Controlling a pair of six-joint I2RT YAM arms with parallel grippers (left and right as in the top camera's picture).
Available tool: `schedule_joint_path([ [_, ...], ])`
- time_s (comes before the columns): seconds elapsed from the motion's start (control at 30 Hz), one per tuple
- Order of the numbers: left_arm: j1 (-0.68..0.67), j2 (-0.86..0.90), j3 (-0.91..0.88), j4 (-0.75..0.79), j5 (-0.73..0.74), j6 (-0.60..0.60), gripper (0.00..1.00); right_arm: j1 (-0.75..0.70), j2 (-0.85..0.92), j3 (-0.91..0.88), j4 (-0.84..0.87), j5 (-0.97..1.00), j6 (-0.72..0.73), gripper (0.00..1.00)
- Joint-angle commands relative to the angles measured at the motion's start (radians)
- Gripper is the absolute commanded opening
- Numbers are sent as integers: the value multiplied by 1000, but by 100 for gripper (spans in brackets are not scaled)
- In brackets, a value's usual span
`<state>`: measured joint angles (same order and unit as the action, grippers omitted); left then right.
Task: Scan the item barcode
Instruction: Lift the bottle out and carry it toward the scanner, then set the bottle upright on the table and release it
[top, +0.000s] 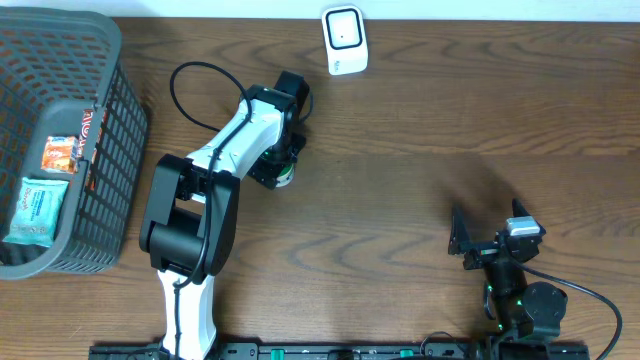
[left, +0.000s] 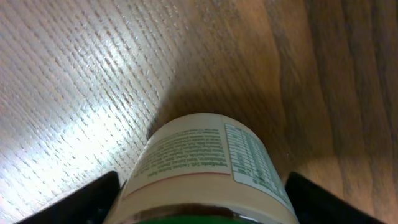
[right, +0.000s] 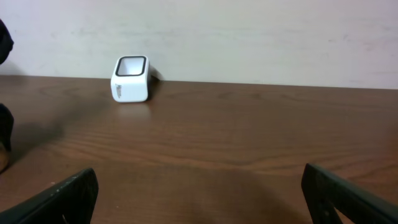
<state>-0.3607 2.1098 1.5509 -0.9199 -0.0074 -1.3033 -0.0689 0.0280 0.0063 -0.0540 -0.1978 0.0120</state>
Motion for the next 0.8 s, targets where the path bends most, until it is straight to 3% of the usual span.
schedule_joint_path([
  [0.0, 10, 5, 5, -6, -32, 14, 90, 5, -2, -1, -3, -6, 10, 99],
  [0.1, 31, -10, 9, -6, -31, 35, 92, 5, -2, -1, -3, -6, 10, 99],
  [0.3, 104, -135, 69, -7, -31, 193, 93, 5, -2, -1, -3, -6, 10, 99],
  [0.4, 149, -247, 111, -6, -30, 267, 99, 5, -2, -1, -3, -6, 10, 99],
  [0.57, 214, -476, 187, 30, -6, 490, 100, 5, -2, -1, -3, -6, 10, 99],
  [0.77, 328, -684, 193, 13, -188, 555, 98, 5, -2, -1, -3, -6, 10, 99],
])
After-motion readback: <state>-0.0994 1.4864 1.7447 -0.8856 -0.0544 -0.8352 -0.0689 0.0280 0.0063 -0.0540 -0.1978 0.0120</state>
